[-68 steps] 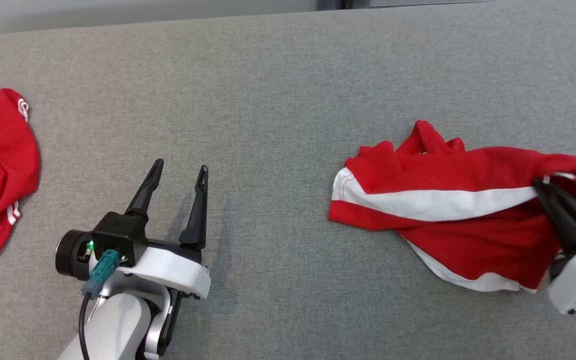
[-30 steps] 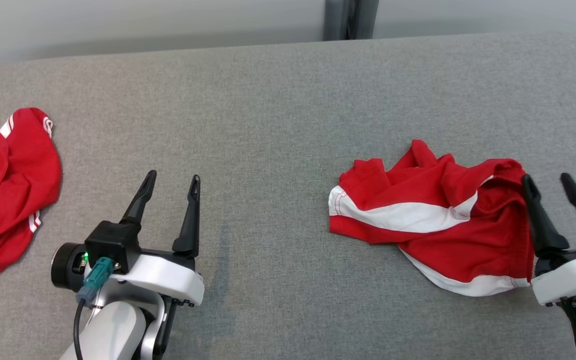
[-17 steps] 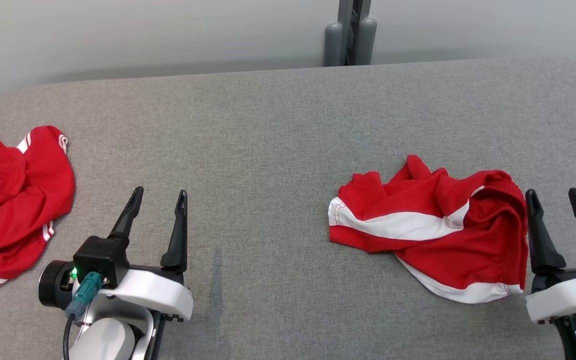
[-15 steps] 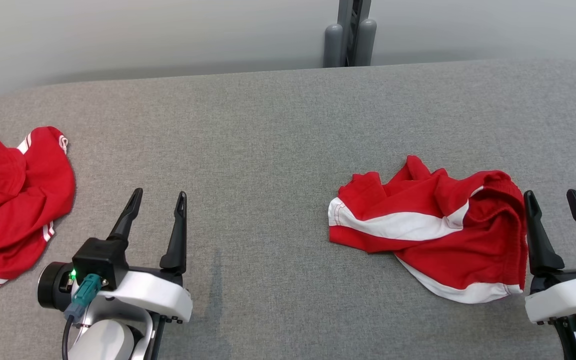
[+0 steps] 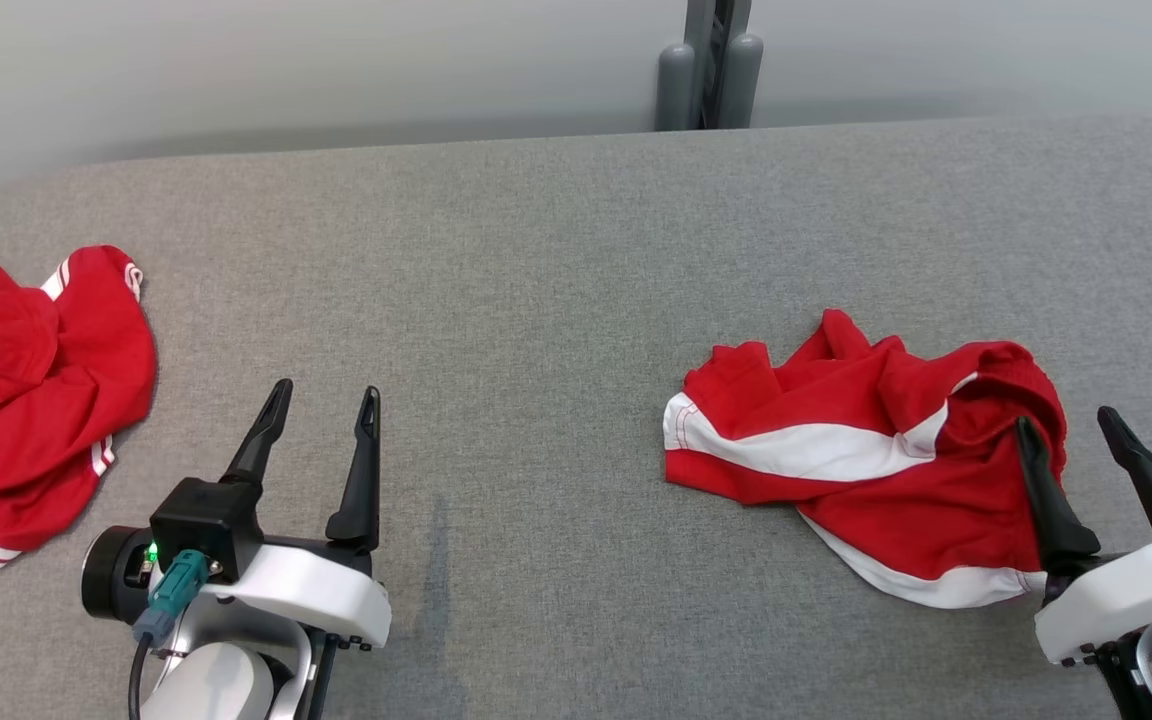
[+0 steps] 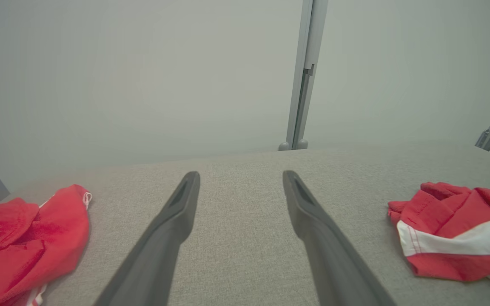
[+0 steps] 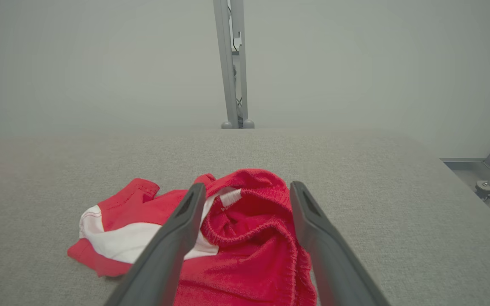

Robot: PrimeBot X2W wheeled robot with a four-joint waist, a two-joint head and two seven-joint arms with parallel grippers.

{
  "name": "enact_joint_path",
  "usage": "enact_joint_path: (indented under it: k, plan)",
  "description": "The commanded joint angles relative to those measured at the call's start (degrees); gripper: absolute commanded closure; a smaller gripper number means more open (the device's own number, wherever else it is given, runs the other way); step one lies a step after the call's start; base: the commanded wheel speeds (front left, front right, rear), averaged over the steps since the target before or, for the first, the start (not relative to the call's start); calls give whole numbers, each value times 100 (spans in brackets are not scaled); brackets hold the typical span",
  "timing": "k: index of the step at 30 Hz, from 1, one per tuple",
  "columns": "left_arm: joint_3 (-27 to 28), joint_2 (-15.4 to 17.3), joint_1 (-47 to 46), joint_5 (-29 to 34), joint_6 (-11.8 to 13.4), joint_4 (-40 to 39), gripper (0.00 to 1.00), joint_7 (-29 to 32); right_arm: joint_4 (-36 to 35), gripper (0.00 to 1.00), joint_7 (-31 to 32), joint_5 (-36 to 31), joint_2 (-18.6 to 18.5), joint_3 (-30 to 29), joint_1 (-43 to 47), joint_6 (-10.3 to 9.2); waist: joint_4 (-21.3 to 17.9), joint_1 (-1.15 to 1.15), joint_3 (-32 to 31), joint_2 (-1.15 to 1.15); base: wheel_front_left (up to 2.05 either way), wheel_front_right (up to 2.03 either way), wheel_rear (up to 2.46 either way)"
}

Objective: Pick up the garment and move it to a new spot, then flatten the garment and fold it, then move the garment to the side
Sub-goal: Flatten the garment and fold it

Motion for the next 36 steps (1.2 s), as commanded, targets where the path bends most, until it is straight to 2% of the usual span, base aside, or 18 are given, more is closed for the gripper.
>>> enact_joint_path:
  k: [1,6,14,21,22,23,24,25,30,36]
  plan:
    - [-5,15,-73,21,34,-22,0,-14,52,0,151,-41,-119,92,9,0,31,0,68,0,0,0,0]
    - [-50,-42,-164,45,6,-6,0,-43,287,0,482,-63,-375,450,60,-1,119,0,268,0,0,0,0]
    - [-76,-130,-298,40,-37,87,0,-115,549,0,426,-191,-625,702,-273,-1,212,0,519,0,0,0,0]
    - [-94,-167,-412,60,-62,165,0,-181,855,0,601,-430,-1032,1165,-715,-1,254,0,681,0,0,0,0]
    - [-103,-177,-434,65,-66,174,0,-184,912,20,636,-377,-1050,1253,-766,-1,259,0,695,0,0,0,0]
    - [-107,-182,-457,68,-72,186,0,-190,959,60,687,-364,-1093,1318,-815,-1,264,0,705,0,0,0,0]
    - [-111,-185,-475,64,-76,197,0,-193,976,89,709,-330,-1128,1342,-860,-2,267,0,714,0,0,0,0]
    - [-112,-192,-485,61,-78,208,0,-201,984,100,756,-279,-1153,1374,-880,-1,268,0,718,0,0,0,0]
    - [-80,-185,-426,18,-69,265,0,-242,710,100,885,51,-1178,1198,-754,-1,211,0,678,0,0,0,0]
    - [-65,-109,-361,12,-17,250,0,-217,-142,100,1082,753,-980,657,-618,-1,4,0,594,0,0,0,0]
